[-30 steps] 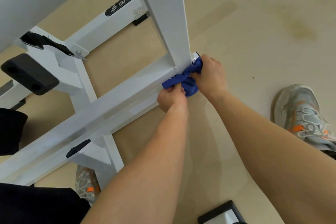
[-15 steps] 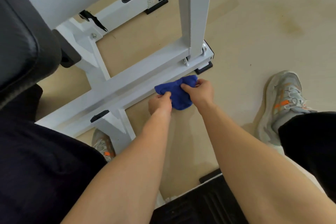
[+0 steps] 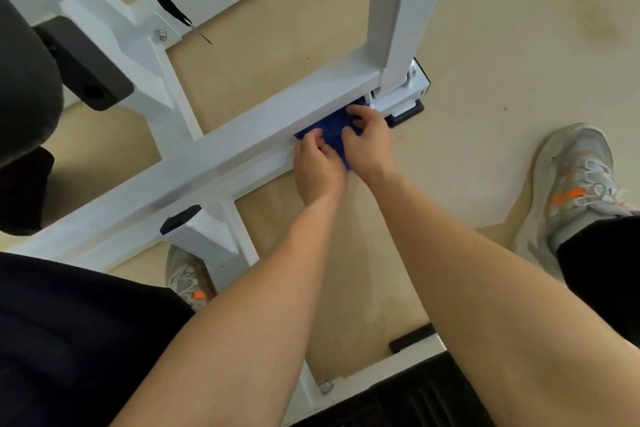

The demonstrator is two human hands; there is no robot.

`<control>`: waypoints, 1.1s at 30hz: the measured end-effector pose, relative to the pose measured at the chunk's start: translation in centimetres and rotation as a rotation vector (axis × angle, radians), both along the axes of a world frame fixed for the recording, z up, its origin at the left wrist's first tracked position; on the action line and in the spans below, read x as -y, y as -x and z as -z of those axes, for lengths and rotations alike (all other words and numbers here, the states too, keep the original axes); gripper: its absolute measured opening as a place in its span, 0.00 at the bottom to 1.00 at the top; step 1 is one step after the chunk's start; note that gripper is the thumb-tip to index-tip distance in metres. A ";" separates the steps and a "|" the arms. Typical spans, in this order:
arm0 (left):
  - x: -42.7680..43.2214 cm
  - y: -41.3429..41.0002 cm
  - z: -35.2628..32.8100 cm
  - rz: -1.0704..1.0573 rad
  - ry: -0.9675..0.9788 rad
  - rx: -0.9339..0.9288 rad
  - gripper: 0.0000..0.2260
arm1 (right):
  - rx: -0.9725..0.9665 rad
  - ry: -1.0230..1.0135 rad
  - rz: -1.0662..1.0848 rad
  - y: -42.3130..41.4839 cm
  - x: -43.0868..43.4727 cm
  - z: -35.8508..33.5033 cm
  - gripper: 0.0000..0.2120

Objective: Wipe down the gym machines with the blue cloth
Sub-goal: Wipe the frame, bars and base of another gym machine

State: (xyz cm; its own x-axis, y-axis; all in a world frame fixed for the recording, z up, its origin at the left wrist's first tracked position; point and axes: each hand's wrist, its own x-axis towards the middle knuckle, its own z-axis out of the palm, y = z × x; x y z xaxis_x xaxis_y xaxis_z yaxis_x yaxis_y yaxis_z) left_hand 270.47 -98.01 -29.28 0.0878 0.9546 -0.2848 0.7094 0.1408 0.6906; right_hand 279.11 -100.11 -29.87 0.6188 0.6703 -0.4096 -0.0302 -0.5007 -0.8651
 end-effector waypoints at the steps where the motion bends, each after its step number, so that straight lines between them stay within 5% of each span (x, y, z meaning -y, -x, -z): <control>1: 0.2 0.4 0.4 0.163 -0.121 -0.125 0.19 | 0.145 0.011 -0.114 0.0 0.6 0.3 0.24; 4: -0.5 1.3 1.6 0.641 -0.308 -0.519 0.26 | 0.571 0.035 -0.414 -1.2 2.2 2.1 0.28; 7: -1.6 1.7 2.6 0.819 -0.239 -0.603 0.31 | 0.761 0.083 -0.553 -2.5 3.3 3.0 0.29; 17: 0.2 7.9 3.8 0.496 -0.202 -0.566 0.30 | 0.884 0.272 -0.887 4.3 1.4 1.1 0.35; 28: -1.0 2.8 3.3 0.778 -0.222 -0.506 0.28 | 0.941 0.456 -0.907 -2.1 3.1 0.9 0.35; 33: -0.1 5.5 3.5 0.614 -0.192 -0.494 0.28 | 0.884 0.424 -0.969 -0.3 1.4 0.5 0.37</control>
